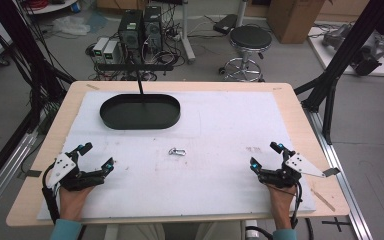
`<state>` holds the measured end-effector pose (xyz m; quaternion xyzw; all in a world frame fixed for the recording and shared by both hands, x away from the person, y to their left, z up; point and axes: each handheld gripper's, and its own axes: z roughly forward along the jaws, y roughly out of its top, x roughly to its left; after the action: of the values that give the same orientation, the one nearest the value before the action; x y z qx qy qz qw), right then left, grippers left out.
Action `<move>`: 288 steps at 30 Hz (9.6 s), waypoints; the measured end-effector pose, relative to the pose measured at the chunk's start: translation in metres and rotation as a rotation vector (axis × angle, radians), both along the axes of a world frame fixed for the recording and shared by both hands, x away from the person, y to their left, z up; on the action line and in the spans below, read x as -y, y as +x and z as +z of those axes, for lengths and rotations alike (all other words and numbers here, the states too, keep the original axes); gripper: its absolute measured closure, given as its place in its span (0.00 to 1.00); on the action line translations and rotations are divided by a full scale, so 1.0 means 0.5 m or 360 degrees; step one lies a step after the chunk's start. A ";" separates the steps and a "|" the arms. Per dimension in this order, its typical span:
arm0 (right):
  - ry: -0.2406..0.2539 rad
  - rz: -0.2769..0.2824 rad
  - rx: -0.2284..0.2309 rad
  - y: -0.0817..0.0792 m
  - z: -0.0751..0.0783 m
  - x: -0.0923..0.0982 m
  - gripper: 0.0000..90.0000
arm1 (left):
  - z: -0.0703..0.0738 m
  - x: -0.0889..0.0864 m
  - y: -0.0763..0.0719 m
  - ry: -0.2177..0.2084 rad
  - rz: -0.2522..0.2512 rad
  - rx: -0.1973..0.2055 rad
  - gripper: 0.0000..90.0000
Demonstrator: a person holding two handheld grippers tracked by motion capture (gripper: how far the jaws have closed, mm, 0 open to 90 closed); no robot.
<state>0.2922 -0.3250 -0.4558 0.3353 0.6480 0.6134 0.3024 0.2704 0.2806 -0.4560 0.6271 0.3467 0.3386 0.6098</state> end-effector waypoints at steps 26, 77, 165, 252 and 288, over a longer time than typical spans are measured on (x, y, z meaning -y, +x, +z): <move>-0.0003 0.0000 0.0004 0.000 0.000 0.000 0.04 | 0.000 -0.001 0.001 -0.0007 -0.0010 -0.0003 0.07; -0.0005 0.0003 0.0000 -0.001 0.000 -0.001 0.04 | -0.001 -0.002 0.001 -0.0020 -0.0014 0.0000 0.07; 0.0000 0.0000 0.0027 -0.002 -0.001 0.001 0.04 | 0.201 0.083 0.097 0.0397 -0.0560 -0.0338 0.07; 0.0016 0.0002 0.0012 -0.002 -0.001 0.002 0.04 | 0.076 0.370 0.243 0.1127 -0.0834 -0.0846 0.77; 0.0015 0.0003 0.0015 -0.002 -0.001 0.002 0.04 | 0.085 0.367 0.241 0.1043 -0.0763 -0.0869 0.99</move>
<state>0.2912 -0.3261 -0.4562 0.3332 0.6439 0.6184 0.3033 0.3907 0.0970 -0.4135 0.9141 0.2149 0.1032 0.3280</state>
